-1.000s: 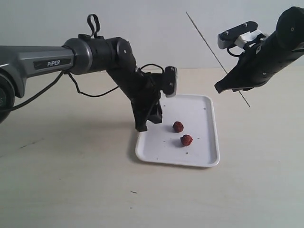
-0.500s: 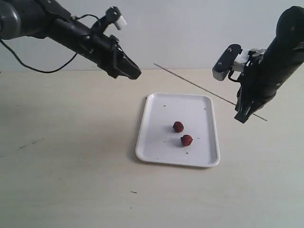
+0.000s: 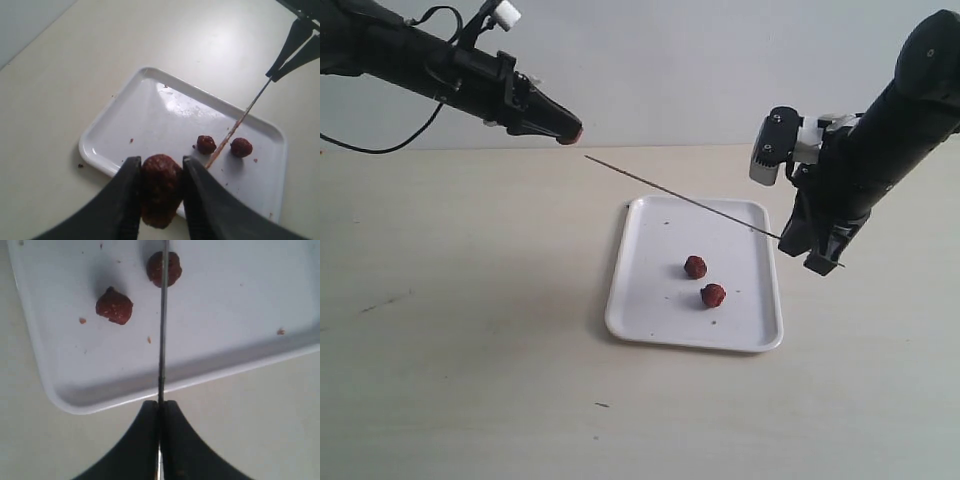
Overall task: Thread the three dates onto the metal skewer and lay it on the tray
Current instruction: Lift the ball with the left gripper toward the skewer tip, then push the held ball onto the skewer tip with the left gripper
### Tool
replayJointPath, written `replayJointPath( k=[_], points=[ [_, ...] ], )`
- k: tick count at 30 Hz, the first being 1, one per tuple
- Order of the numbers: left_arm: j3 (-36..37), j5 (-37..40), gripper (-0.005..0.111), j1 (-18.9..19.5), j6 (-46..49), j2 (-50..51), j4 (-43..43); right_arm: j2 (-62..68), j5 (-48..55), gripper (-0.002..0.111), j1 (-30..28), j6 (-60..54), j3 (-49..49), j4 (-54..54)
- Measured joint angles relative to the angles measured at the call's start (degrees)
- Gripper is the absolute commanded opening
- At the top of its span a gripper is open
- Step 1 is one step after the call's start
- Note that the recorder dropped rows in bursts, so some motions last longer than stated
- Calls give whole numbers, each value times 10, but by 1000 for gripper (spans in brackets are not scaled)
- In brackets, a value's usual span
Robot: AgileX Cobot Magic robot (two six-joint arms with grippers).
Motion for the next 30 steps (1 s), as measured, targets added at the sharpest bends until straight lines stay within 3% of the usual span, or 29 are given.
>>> replayJointPath(
  k=[30],
  points=[
    [-1,2,28,0,-4,14,-46,0,-37,0,0,-2,0,37]
  ],
)
